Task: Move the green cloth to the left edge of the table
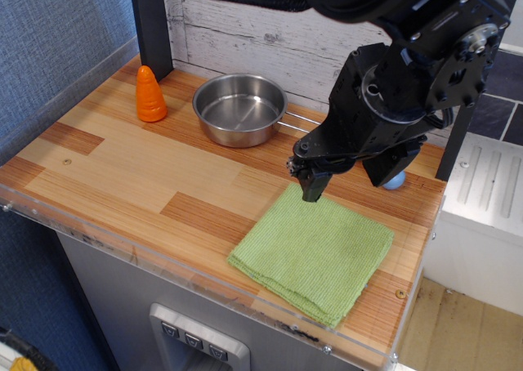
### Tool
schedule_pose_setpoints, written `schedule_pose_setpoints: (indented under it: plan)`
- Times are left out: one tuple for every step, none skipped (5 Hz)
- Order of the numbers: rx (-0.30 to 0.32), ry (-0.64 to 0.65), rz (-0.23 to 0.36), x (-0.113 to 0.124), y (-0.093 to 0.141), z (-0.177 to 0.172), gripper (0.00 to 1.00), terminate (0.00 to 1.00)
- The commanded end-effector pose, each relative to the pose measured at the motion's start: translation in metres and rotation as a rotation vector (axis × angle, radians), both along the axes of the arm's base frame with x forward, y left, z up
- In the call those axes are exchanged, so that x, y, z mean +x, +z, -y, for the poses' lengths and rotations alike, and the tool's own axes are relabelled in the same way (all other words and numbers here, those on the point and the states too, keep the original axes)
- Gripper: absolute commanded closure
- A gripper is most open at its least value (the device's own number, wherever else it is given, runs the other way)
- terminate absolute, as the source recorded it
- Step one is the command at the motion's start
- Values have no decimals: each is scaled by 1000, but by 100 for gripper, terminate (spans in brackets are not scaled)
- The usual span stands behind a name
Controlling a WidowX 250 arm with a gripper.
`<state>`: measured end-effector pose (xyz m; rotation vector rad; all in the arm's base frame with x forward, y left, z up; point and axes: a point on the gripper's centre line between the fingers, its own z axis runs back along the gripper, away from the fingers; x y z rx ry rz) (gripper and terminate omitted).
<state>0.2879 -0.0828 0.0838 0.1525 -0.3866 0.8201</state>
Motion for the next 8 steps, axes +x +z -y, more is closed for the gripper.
schedule_pose_setpoints:
  plan:
    - [0,0,0,0,0,0,0,0]
    - [-49,50,6,-5,-16,-3,0,0]
    - [-86,81,15,-10,-33,-4,0,0]
    - [-103,91,15,-11,-44,-6,0,0]
    - [-133,106,31,-10,-54,-9,0,0]
    - [-164,129,47,-9,-62,-13,0,0]
    - [-169,135,14,-8,-68,-18,0,0]
    - [-148,148,-69,-12,-68,-28,0,0]
